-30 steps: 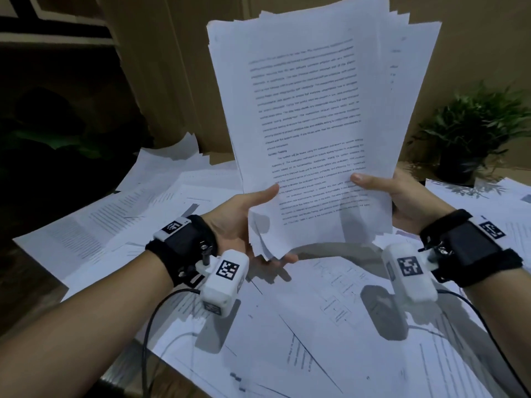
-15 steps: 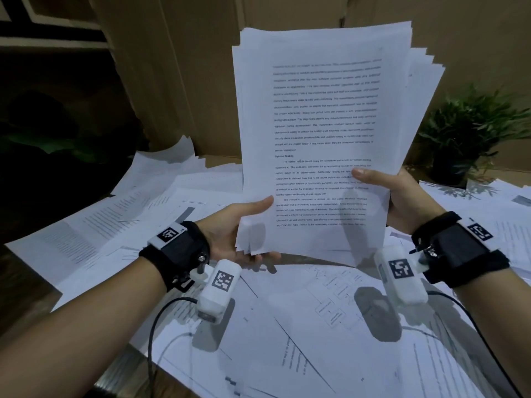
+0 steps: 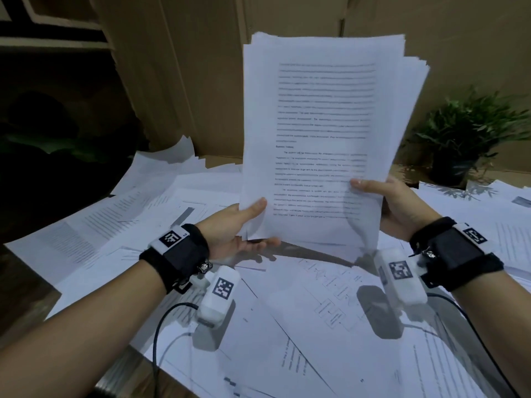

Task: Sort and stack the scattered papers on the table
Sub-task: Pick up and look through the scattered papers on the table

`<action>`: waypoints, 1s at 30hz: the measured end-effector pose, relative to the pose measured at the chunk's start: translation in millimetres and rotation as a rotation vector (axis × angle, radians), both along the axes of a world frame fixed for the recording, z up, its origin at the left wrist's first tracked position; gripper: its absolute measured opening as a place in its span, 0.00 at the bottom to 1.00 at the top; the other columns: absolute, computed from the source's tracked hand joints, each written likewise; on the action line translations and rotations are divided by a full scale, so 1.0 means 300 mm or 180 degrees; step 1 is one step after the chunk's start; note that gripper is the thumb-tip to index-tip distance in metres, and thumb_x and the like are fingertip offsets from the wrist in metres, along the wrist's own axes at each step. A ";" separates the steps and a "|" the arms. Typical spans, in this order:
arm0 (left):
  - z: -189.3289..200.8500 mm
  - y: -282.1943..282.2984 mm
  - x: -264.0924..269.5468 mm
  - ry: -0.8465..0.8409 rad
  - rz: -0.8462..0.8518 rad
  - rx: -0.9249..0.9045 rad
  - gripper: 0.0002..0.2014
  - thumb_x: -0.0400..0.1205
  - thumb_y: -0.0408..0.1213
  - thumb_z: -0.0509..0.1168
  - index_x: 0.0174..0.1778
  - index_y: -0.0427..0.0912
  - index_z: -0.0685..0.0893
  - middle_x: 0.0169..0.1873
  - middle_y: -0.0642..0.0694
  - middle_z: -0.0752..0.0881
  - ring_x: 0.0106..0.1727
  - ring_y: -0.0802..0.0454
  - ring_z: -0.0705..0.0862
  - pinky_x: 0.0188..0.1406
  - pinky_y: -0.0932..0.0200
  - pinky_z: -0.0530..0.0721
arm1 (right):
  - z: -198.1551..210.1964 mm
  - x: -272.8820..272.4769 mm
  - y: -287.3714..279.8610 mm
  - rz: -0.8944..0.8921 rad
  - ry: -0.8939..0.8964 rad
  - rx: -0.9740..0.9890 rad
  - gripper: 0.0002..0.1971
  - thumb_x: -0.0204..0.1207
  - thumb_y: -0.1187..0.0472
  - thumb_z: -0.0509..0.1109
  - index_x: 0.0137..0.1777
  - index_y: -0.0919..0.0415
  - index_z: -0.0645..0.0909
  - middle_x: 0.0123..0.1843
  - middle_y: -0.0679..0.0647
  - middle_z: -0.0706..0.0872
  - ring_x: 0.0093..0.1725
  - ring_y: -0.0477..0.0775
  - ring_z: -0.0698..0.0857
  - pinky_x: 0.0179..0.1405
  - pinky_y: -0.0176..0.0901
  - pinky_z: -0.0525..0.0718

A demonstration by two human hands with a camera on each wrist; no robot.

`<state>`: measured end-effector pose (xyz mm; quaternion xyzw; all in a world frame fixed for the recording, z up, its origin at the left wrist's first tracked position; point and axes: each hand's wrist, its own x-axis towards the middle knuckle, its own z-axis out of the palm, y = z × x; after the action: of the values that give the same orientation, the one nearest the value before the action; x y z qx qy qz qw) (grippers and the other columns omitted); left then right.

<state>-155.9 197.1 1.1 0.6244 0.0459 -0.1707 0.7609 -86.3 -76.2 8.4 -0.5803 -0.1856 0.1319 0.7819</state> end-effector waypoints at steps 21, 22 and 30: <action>0.028 0.310 -0.057 -0.0180 0.1004 0.1938 0.11 0.86 0.43 0.64 0.59 0.44 0.85 0.58 0.40 0.88 0.51 0.40 0.91 0.52 0.49 0.85 | -0.178 0.040 -0.033 -0.0253 0.0524 -0.0409 0.17 0.85 0.63 0.64 0.72 0.51 0.78 0.63 0.56 0.86 0.38 0.59 0.80 0.26 0.41 0.83; 0.030 0.340 -0.061 -0.0098 0.1056 0.2306 0.10 0.86 0.43 0.64 0.58 0.43 0.85 0.57 0.40 0.88 0.49 0.42 0.89 0.46 0.53 0.82 | -0.181 0.043 -0.039 -0.0271 0.0501 -0.0465 0.16 0.85 0.63 0.64 0.71 0.50 0.78 0.64 0.59 0.86 0.40 0.63 0.80 0.28 0.42 0.85; 0.015 0.454 -0.026 0.0525 0.0700 0.4266 0.11 0.85 0.44 0.66 0.52 0.38 0.77 0.44 0.41 0.76 0.45 0.45 0.76 0.34 0.57 0.72 | -0.182 0.044 -0.055 -0.0357 0.0364 -0.0714 0.22 0.84 0.68 0.65 0.76 0.51 0.75 0.64 0.66 0.88 0.53 0.83 0.87 0.58 0.78 0.85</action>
<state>-163.6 333.4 5.6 0.9373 0.2626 -0.0742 0.2169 -73.1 -92.7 -46.2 -0.6650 -0.0922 0.1408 0.7276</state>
